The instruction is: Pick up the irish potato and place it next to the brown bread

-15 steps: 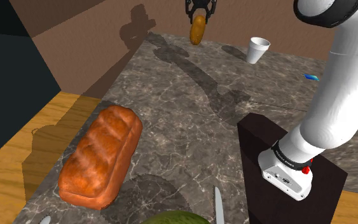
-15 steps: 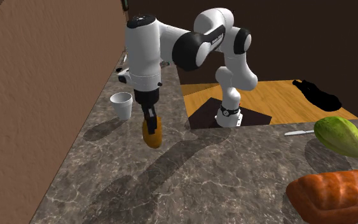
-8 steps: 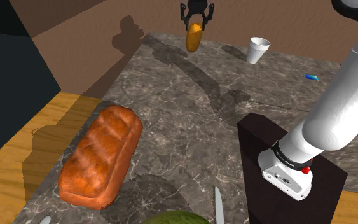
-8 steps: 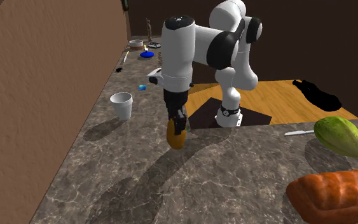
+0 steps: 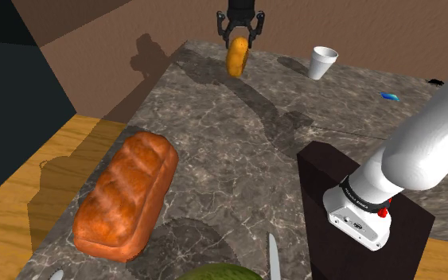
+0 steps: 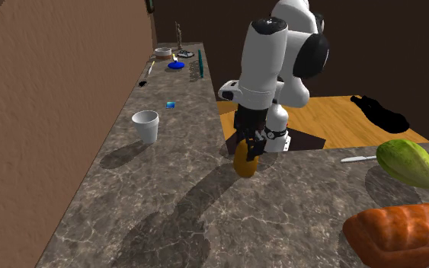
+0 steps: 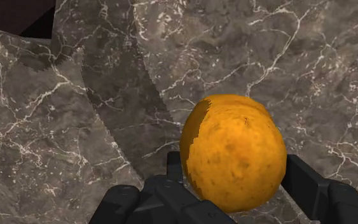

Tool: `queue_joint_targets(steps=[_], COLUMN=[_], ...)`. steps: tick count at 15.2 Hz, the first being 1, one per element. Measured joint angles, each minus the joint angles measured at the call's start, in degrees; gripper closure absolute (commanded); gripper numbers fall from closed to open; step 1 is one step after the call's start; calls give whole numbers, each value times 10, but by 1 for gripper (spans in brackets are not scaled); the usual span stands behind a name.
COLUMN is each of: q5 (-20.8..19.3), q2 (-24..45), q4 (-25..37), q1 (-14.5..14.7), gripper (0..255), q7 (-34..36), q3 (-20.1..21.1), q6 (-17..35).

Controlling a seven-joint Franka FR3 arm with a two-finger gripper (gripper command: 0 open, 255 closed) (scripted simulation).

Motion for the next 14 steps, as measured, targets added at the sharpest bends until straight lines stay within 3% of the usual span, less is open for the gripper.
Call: queue_joint_targets(steps=[14], q5=[31], q2=[-82], q4=[-97], q1=[86], gripper=[255], q7=[171], q3=[91], q6=[6])
